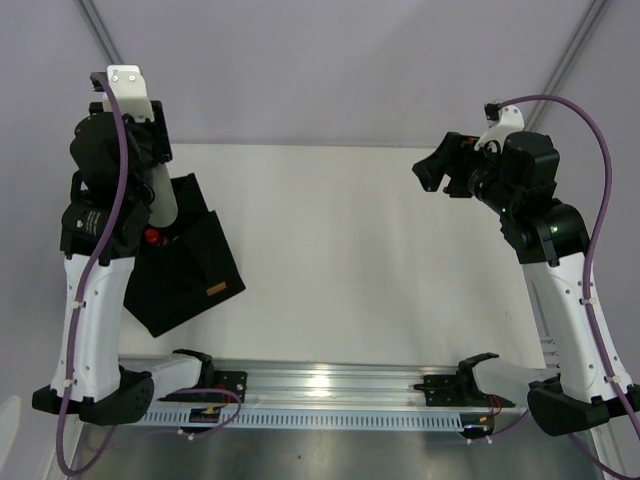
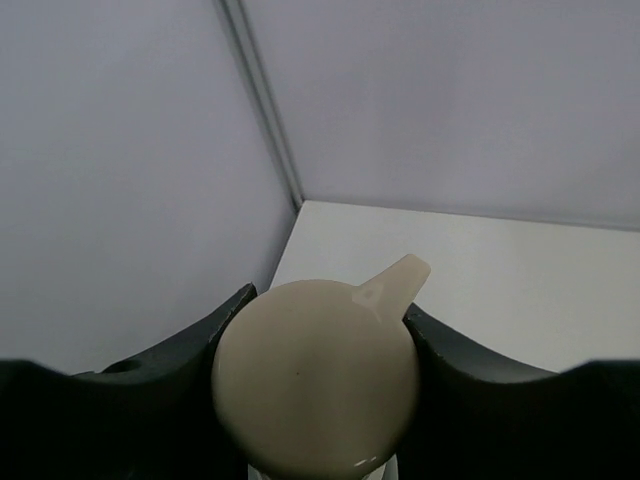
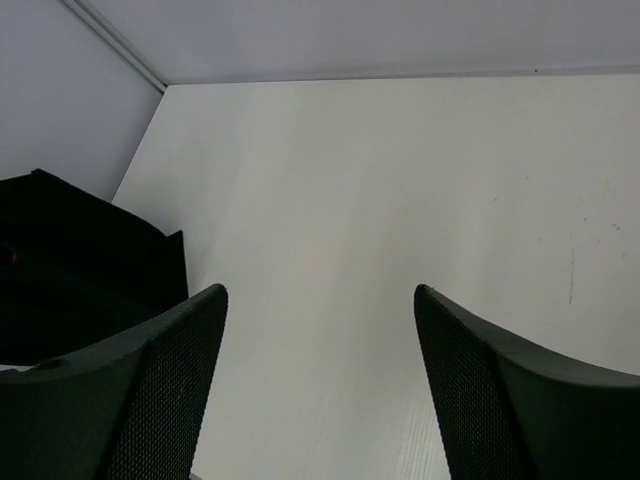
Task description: Place the personal care products into the canvas bag
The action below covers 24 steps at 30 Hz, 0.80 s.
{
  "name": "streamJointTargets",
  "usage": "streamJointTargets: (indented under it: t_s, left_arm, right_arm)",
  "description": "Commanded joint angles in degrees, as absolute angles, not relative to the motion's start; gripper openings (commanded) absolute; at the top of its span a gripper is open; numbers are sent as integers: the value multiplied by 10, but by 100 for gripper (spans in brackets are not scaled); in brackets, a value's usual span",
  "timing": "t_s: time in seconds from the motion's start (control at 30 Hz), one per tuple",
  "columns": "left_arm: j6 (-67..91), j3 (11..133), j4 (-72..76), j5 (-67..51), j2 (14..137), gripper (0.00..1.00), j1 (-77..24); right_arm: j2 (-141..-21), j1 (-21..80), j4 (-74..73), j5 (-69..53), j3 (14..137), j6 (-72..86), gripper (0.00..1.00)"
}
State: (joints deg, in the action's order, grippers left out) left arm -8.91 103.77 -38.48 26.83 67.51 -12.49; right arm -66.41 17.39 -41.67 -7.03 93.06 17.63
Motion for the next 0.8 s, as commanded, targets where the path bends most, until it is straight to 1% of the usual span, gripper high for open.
streamJointTargets:
  t_s: [0.0,0.1,0.17,0.23,0.33,0.47,0.6,0.67,0.73,0.77]
  left_arm:
    - [-63,1028,-303,247,664,0,-64]
    - [-44,1008,-288,240,668,0,-30]
    - [-6,988,-280,212,671,0,-5]
    - [14,971,-259,205,671,0,-2]
    - [18,922,-227,217,674,0,-2]
    - [15,904,-229,259,686,0,0]
    - [15,864,-202,259,681,0,34]
    - [16,841,-168,244,674,0,46]
    - [9,790,-129,237,667,0,50]
    - [8,761,-81,229,658,0,52]
  right_arm:
    - [-665,172,-403,-83,949,191,79]
    - [-671,172,-404,-97,947,221,79]
    - [-674,171,-403,-111,942,232,79]
    - [-677,172,-401,-118,940,242,78]
    - [-682,172,-401,-117,942,236,78]
    - [-686,171,-408,-101,949,231,78]
    - [-691,172,-399,-112,944,236,78]
    - [-694,172,-396,-114,942,238,78]
    - [-700,172,-390,-117,944,240,78]
    - [-702,172,-389,-119,945,241,78]
